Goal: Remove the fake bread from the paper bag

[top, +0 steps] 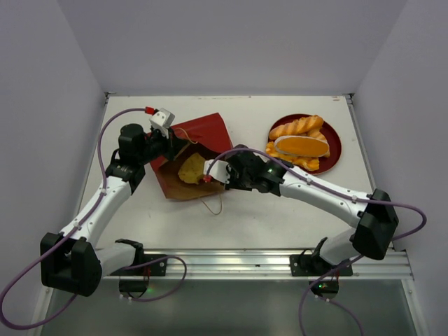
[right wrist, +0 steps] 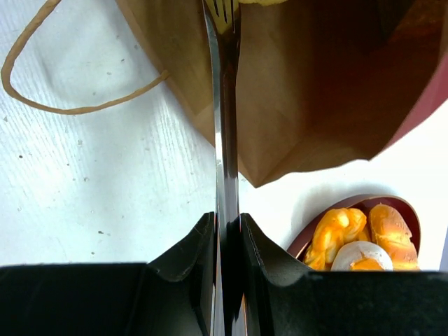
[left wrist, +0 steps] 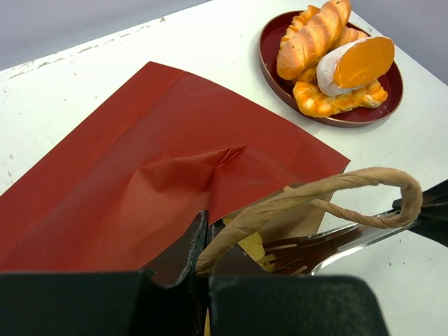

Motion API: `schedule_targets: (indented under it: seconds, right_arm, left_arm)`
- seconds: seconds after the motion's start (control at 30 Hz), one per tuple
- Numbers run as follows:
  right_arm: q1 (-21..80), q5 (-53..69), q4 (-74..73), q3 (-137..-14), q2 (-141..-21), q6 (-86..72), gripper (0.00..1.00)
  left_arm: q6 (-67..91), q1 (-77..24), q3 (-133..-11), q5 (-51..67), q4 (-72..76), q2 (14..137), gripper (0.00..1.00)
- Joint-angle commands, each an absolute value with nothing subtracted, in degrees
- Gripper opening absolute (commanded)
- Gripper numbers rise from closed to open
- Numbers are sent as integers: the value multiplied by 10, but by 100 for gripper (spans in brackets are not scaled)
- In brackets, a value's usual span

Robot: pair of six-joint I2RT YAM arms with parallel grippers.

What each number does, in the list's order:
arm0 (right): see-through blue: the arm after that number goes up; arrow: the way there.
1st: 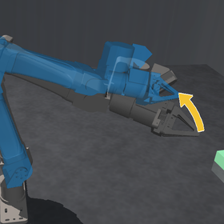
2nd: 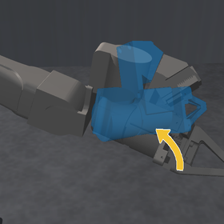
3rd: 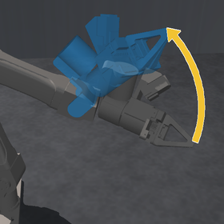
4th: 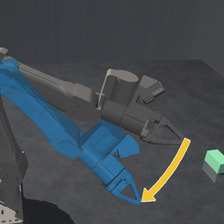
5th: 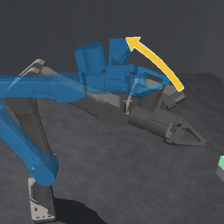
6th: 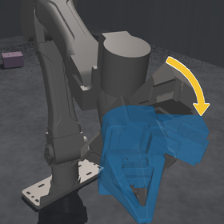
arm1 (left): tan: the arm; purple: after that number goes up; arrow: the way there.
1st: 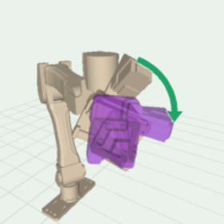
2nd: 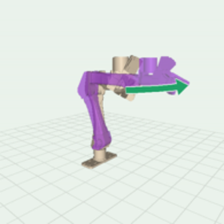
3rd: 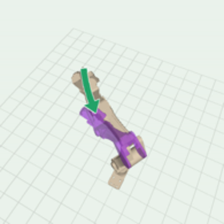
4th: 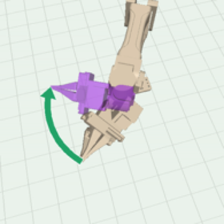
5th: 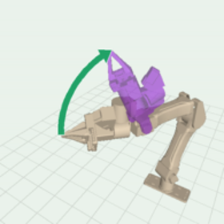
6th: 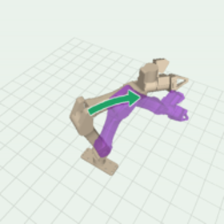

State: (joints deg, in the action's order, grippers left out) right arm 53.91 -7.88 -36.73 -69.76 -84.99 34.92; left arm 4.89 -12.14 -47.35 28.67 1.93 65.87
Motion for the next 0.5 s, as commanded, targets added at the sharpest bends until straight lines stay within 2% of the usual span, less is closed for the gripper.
schedule_targets:
  seconds: [0.0, 0.47]
  right_arm:
    - [531, -55, -366, -687, -801, 346, 0]
    - [515, -16, -398, -640, -697, 360, 0]
  left_arm:
    - [39, -124, -472, 279, 24, 649, 0]
    - [40, -124, -472, 271, 25, 657, 0]
